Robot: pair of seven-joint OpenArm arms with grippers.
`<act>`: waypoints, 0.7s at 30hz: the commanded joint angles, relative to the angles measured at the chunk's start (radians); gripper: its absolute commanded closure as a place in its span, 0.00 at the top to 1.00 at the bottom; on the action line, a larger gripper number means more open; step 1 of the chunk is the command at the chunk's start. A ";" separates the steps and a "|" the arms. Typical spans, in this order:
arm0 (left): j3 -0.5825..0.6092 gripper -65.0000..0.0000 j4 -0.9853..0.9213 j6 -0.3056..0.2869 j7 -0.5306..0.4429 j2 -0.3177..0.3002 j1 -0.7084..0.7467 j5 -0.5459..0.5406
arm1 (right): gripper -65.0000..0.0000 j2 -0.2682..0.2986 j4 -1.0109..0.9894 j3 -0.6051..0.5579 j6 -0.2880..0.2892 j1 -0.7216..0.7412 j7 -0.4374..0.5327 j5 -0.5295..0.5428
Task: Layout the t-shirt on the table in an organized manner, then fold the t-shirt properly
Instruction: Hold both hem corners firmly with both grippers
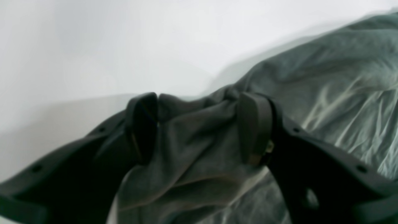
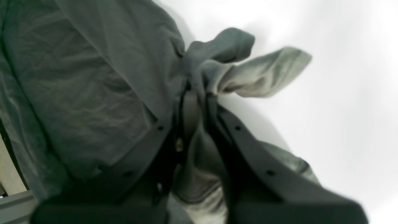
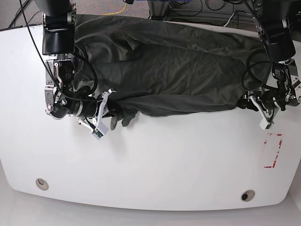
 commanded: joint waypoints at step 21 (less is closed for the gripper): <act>-0.004 0.01 0.196 0.002 0.039 0.018 0.001 0.019 | 0.01 0.012 0.022 0.007 0.006 0.024 0.017 0.021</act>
